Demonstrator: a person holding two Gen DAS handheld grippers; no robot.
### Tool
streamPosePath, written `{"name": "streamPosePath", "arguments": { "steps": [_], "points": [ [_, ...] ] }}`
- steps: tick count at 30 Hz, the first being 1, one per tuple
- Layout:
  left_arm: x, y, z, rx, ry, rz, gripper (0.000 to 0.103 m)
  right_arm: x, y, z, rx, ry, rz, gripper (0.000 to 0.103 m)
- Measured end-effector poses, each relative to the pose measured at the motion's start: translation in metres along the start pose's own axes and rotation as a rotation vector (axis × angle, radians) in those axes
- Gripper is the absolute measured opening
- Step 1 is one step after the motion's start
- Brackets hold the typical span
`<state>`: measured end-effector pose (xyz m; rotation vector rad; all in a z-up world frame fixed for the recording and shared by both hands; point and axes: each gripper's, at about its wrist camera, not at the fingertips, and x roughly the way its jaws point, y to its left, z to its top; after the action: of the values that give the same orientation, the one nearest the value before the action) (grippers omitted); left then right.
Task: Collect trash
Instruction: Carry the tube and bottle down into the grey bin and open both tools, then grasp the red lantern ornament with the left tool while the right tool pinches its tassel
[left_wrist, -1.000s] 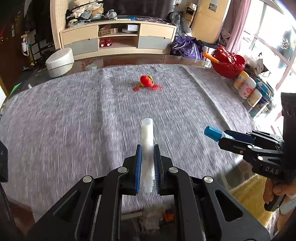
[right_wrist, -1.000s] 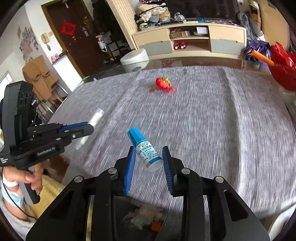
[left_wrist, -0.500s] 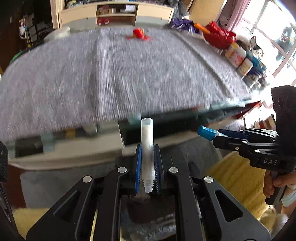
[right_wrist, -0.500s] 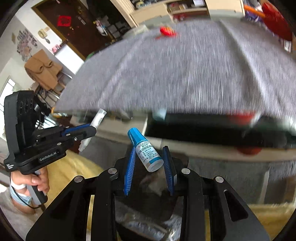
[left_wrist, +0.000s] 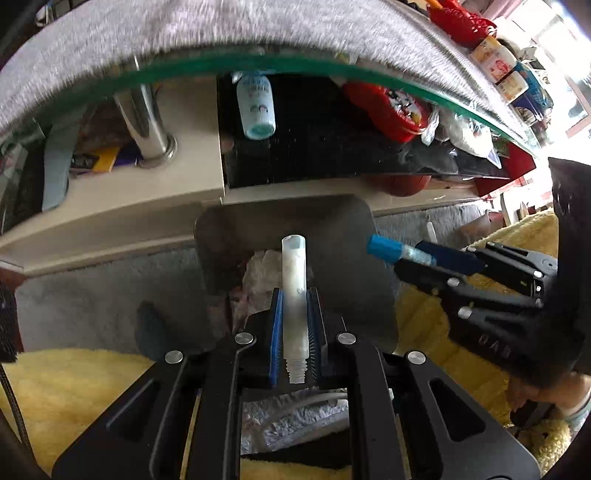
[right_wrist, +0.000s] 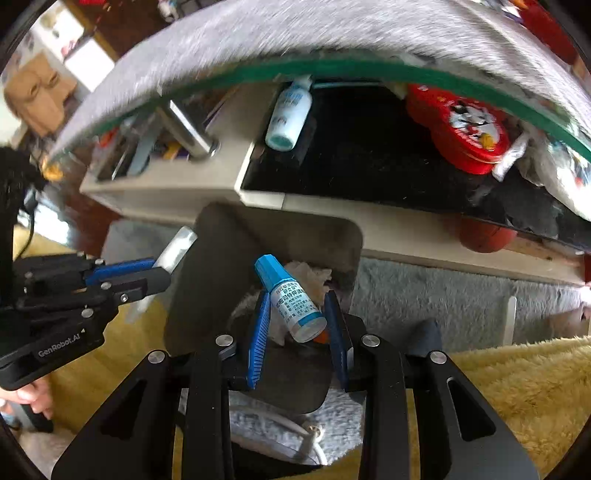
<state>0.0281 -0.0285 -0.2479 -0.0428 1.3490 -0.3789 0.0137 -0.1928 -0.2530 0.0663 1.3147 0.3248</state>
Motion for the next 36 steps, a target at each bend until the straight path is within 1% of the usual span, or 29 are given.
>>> {"name": "streamPosePath", "arguments": {
  "steps": [3, 8, 9, 10, 11, 13, 17, 19, 21, 25, 30, 33, 36],
  "points": [
    [0.004, 0.002, 0.000, -0.008, 0.009, -0.002, 0.012, 0.011, 0.000, -0.005, 0.005, 0.034, 0.005, 0.031],
    [0.008, 0.004, 0.000, -0.018, 0.026, -0.025, 0.012, 0.011, -0.003, -0.002, 0.028, 0.034, 0.026, 0.033],
    [0.008, 0.004, 0.000, -0.019, 0.027, -0.023, 0.018, 0.012, -0.003, -0.001, 0.035, 0.035, 0.031, 0.033],
    [0.007, 0.004, 0.001, -0.020, 0.026, -0.021, 0.027, 0.011, -0.004, 0.000, 0.037, 0.035, 0.033, 0.033],
    [0.006, 0.005, 0.002, -0.021, 0.021, -0.016, 0.031, 0.011, -0.005, -0.001, 0.043, 0.033, 0.034, 0.035],
    [0.003, 0.004, 0.004, -0.018, 0.008, -0.005, 0.037, 0.009, -0.006, -0.001, 0.048, 0.025, 0.034, 0.058],
    [-0.005, 0.006, 0.006, -0.025, -0.017, 0.005, 0.045, 0.002, -0.008, 0.001, 0.058, 0.005, 0.026, 0.059],
    [-0.014, 0.008, 0.009, -0.036, -0.042, 0.009, 0.054, -0.003, -0.011, 0.003, 0.063, -0.009, 0.016, 0.061],
    [-0.024, 0.009, 0.013, -0.041, -0.072, 0.019, 0.059, -0.009, -0.015, 0.006, 0.067, -0.021, 0.009, 0.065],
    [-0.047, 0.012, 0.025, -0.045, -0.130, 0.032, 0.063, -0.029, -0.023, 0.019, 0.083, -0.076, 0.023, 0.067],
    [-0.069, 0.016, 0.045, -0.042, -0.187, 0.044, 0.064, -0.064, -0.032, 0.047, 0.085, -0.175, 0.015, 0.067],
    [-0.082, 0.017, 0.064, -0.024, -0.220, 0.055, 0.066, -0.079, -0.039, 0.068, 0.083, -0.226, 0.003, 0.067],
    [-0.089, 0.019, 0.086, -0.005, -0.246, 0.067, 0.066, -0.090, -0.046, 0.090, 0.081, -0.267, -0.016, 0.067]
  ]
}}
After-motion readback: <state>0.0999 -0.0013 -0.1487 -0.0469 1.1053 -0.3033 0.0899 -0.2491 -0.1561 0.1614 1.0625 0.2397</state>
